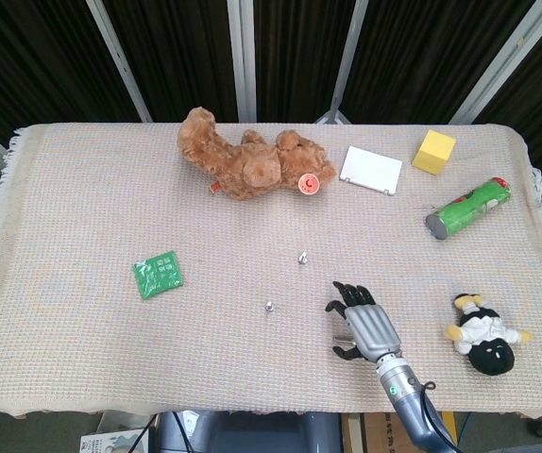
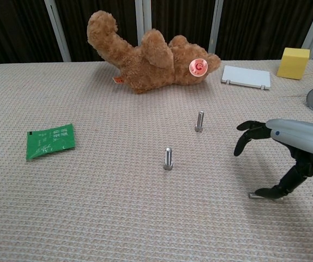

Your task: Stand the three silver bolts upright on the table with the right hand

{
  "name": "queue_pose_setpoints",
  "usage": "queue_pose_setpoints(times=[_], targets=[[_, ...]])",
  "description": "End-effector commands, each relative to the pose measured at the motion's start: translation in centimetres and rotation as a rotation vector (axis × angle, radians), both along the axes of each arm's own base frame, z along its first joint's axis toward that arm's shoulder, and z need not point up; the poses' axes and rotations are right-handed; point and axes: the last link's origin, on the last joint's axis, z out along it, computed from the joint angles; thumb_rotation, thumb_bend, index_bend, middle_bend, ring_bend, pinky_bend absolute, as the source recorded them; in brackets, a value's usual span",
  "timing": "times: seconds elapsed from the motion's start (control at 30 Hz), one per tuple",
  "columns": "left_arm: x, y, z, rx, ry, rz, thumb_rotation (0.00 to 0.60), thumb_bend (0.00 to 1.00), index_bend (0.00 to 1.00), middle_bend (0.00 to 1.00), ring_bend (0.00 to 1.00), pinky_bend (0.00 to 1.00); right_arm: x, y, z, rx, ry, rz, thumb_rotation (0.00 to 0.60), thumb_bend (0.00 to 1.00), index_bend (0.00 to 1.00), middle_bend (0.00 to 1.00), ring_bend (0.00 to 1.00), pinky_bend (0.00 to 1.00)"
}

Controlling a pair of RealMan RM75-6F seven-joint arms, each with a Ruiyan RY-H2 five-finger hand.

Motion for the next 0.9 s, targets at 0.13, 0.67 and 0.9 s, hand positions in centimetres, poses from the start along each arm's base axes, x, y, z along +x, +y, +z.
queue_pose_setpoints(times=[0.13, 0.67, 0.9], targets=[[0.0, 0.1, -0.1, -0.002, 0.002, 0.003, 0.6, 0.08, 0.03, 0.03, 0.0, 0.06, -0.9, -0.1, -0.9, -0.012, 0.001, -0.029, 0.6, 0.22, 0.42, 0.0, 0.0, 0.04], [0.0, 0.0, 0.0, 0.002, 0.002, 0.002, 0.6, 0.08, 0.03, 0.03, 0.0, 0.06, -1.5, 0.5, -1.8, -0.001, -0.028, -0.052, 0.6, 0.32, 0.49, 0.0, 0.0, 0.04], [-0.1, 0.1, 0.0, -0.001, 0.003, 0.003, 0.6, 0.08, 0.03, 0.03, 0.0, 0.06, -2.0, 0.9, -2.1, -0.024, -0.015, -0.046, 0.6, 0.32, 0.49, 0.0, 0.0, 0.04]])
